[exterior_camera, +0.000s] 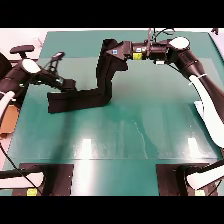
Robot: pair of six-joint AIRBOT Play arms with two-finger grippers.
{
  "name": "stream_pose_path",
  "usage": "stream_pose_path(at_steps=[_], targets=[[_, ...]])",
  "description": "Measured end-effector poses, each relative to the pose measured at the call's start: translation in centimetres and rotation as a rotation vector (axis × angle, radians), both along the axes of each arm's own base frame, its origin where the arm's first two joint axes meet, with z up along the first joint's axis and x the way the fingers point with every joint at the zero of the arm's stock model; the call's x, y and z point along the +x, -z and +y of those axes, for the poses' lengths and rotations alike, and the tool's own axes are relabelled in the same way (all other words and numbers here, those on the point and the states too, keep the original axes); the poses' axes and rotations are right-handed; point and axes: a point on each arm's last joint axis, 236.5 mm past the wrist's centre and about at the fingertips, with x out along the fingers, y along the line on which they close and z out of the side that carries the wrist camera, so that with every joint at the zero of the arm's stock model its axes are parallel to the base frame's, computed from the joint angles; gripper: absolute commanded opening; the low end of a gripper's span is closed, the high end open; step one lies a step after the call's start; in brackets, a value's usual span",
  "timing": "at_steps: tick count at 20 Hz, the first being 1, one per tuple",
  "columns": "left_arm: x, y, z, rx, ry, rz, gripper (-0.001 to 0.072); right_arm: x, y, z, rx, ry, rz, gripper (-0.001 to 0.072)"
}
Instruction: Fold the shirts.
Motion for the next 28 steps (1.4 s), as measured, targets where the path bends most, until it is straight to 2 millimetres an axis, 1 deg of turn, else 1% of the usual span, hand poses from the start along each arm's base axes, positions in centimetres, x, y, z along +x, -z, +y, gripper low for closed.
stream_pose_path(at_steps=[3, 5, 7, 8, 9, 10, 11, 13, 15, 16, 18, 19, 20, 21, 23, 26, 28], targets=[[0.7, -0.9, 4.1, 0.015, -0.083, -0.023, 0.0022, -0.5, -1.4, 0.9, 0.011, -0.011, -0.034, 0.0022], [1.0, -1.7, 6.3, 0.019, -0.134, -0.046, 0.0022, -0.8, -1.8, 1.9, 0.013, -0.011, -0.043, 0.0022], [1.1, -2.8, 7.7, 0.014, -0.169, -0.071, 0.0022, -1.1, -1.2, 3.3, 0.002, -0.017, -0.039, 0.0021], [1.0, -3.4, 8.1, 0.012, -0.180, -0.087, 0.0022, -1.1, -1.1, 3.5, 0.001, -0.015, -0.038, 0.0022], [1.0, -4.1, 8.4, 0.010, -0.188, -0.101, 0.0022, -1.1, -0.5, 4.6, 0.009, -0.016, -0.020, 0.0022], [0.9, -4.8, 8.6, 0.009, -0.194, -0.118, 0.0022, -1.0, 0.8, 5.9, 0.002, -0.012, 0.003, 0.0022], [0.8, -5.5, 8.7, 0.009, -0.196, -0.135, 0.0022, -1.6, 2.7, 7.3, -0.023, -0.035, 0.028, 0.0022], [0.6, -6.7, 8.9, 0.012, -0.201, -0.165, 0.0023, -1.9, 4.5, 9.8, -0.015, -0.032, 0.075, 0.0021], [0.4, -7.6, 8.8, 0.010, -0.202, -0.186, 0.0023, -2.0, 7.9, 12.0, -0.045, -0.024, 0.114, 0.0022], [0.4, -7.9, 8.8, 0.008, -0.202, -0.193, 0.0023, -2.5, 8.9, 13.2, -0.049, -0.035, 0.132, 0.0021], [0.3, -8.2, 8.9, 0.011, -0.204, -0.202, 0.0023, -3.1, 10.0, 15.5, -0.040, -0.046, 0.158, 0.0022], [0.3, -8.4, 8.9, 0.010, -0.203, -0.205, 0.0022, -3.4, 10.9, 16.6, -0.048, -0.058, 0.160, 0.0022], [0.2, -8.4, 8.8, 0.007, -0.203, -0.206, 0.0023, -3.4, 11.1, 17.7, -0.039, -0.054, 0.167, 0.0021], [0.2, -8.5, 8.8, 0.008, -0.203, -0.208, 0.0022, -3.7, 10.8, 18.8, -0.023, -0.064, 0.167, 0.0022], [0.2, -8.7, 8.8, 0.002, -0.204, -0.211, 0.0023, -4.7, 11.3, 20.7, -0.015, -0.086, 0.183, 0.0022], [0.3, -8.8, 8.5, -0.010, -0.204, -0.214, 0.0023, -5.3, 12.2, 22.1, -0.012, -0.075, 0.212, 0.0022], [0.3, -8.9, 8.4, -0.017, -0.205, -0.215, 0.0023, -6.2, 13.0, 22.9, -0.020, -0.083, 0.228, 0.0021]])
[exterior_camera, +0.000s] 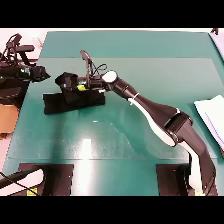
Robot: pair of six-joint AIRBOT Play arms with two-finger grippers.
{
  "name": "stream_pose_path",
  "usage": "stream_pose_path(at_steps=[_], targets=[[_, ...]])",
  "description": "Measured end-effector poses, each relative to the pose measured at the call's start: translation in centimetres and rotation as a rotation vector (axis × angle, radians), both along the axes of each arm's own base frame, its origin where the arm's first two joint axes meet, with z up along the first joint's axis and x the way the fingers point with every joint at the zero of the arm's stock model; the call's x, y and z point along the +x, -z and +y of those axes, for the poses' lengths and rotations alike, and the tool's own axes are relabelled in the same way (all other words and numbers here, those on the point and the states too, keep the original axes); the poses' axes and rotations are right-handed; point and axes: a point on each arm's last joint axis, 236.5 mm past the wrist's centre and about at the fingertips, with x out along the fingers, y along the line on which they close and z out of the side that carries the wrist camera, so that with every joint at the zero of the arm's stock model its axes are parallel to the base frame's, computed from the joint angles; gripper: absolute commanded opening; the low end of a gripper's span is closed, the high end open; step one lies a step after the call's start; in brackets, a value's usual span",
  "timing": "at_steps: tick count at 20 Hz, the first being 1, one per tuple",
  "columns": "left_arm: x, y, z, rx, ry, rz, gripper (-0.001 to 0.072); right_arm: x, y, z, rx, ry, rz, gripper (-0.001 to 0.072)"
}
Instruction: Fold the shirts.
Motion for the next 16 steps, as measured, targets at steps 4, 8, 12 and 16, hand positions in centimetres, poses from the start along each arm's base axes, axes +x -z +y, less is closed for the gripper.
stream_pose_path(at_steps=[4, 8, 12, 16], targets=[[0.0, 0.0, 0.1, 0.010, 0.006, -0.002, 0.0022, -0.4, 0.0, 0.7, 0.005, 0.012, 0.007, 0.0022], [-0.1, 0.7, 1.4, 0.077, -0.009, 0.008, 0.0022, 0.3, -2.0, -0.1, 0.026, 0.031, -0.009, 0.0021], [0.1, 0.8, 2.2, 0.101, -0.035, 0.008, 0.0021, 1.3, -5.5, -1.8, 0.056, 0.050, -0.050, 0.0021], [0.7, 0.5, 3.1, 0.123, -0.069, -0.020, 0.0022, 2.6, -8.6, -3.7, 0.086, 0.082, -0.085, 0.0021]])
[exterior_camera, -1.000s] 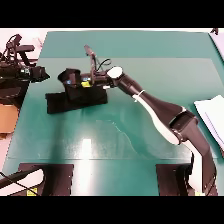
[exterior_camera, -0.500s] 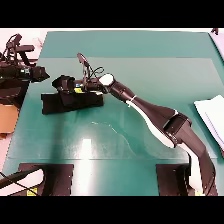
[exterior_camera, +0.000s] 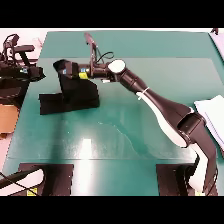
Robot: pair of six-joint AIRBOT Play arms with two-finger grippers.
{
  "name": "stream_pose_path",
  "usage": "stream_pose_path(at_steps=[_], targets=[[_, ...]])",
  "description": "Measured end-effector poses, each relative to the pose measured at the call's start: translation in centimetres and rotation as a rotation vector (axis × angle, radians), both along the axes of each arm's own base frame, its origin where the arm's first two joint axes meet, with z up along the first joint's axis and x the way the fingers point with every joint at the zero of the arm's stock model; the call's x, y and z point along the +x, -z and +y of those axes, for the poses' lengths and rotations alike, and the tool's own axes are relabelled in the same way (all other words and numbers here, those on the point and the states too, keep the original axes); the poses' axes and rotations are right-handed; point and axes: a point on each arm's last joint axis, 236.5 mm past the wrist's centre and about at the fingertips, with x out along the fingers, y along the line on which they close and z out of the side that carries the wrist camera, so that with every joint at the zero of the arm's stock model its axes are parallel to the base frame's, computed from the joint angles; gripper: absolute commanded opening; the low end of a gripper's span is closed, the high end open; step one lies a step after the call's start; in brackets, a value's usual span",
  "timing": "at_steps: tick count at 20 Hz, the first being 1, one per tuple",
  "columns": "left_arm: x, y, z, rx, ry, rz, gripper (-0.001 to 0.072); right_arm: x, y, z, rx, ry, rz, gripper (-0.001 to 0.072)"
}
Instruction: Fold the shirts.
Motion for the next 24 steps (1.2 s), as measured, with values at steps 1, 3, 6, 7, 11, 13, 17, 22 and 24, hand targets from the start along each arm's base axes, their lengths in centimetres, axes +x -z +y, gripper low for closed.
stream_pose_path(at_steps=[1, 3, 6, 7, 11, 13, 17, 22, 24], targets=[[0.1, 0.1, 0.3, 0.010, -0.006, 0.000, 0.0022, 0.2, -0.5, -0.5, -0.003, 0.002, -0.013, 0.0021], [0.1, 0.7, 0.5, 0.018, -0.009, 0.016, 0.0022, 0.8, -2.9, -2.0, 0.014, 0.019, -0.045, 0.0021], [0.1, 3.3, -1.2, -0.034, 0.016, 0.081, 0.0022, 1.6, -4.5, -3.9, 0.008, 0.034, -0.088, 0.0021], [0.2, 4.3, -2.6, -0.069, 0.037, 0.104, 0.0021, 1.7, -5.3, -4.5, 0.014, 0.039, -0.100, 0.0021], [0.0, 9.6, -9.5, -0.154, 0.159, 0.232, 0.0021, 2.8, -5.9, -6.5, 0.002, 0.049, -0.122, 0.0021], [-0.3, 12.0, -12.9, -0.177, 0.203, 0.287, 0.0021, 2.5, -5.9, -6.8, -0.005, 0.026, -0.121, 0.0021], [-0.3, 15.0, -17.3, -0.208, 0.212, 0.335, 0.0021, 2.1, -5.7, -7.3, -0.017, -0.003, -0.120, 0.0021], [-0.5, 17.4, -21.4, -0.233, 0.214, 0.358, 0.0021, 1.6, -5.8, -7.6, -0.027, -0.026, -0.128, 0.0021], [-0.5, 17.8, -23.1, -0.248, 0.217, 0.351, 0.0021, 1.3, -6.3, -7.8, -0.039, -0.028, -0.151, 0.0021]])
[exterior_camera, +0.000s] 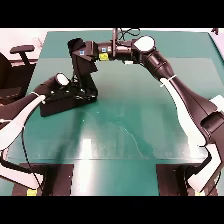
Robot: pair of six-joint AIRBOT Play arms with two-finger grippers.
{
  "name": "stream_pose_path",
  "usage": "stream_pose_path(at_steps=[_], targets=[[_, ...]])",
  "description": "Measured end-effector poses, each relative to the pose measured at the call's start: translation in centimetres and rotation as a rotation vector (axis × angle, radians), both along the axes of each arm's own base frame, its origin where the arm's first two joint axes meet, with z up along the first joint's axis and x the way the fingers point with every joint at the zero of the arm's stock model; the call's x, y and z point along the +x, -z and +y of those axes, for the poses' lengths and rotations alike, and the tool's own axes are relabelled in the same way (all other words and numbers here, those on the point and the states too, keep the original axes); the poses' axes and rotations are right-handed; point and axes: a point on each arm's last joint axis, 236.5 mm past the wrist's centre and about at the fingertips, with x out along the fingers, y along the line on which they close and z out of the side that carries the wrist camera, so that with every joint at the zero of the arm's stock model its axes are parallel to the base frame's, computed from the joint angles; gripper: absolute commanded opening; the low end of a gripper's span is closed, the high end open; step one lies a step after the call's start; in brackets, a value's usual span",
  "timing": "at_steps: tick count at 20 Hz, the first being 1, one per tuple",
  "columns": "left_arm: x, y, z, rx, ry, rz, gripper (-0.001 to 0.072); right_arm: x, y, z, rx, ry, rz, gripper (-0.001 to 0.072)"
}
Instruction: Fold the shirts.
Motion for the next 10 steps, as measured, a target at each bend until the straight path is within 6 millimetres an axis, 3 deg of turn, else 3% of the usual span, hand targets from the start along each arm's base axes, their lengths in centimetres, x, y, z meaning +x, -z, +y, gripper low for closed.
stream_pose_path(at_steps=[4, 10], targets=[[-0.2, 0.2, -3.4, -0.028, 0.026, -0.011, 0.0021, -0.2, -0.9, -1.1, -0.029, 0.005, -0.037, 0.0020], [-0.9, -1.3, -8.7, -0.074, 0.091, -0.054, 0.0021, 0.1, -1.3, -2.7, -0.053, 0.013, -0.037, 0.0020]])
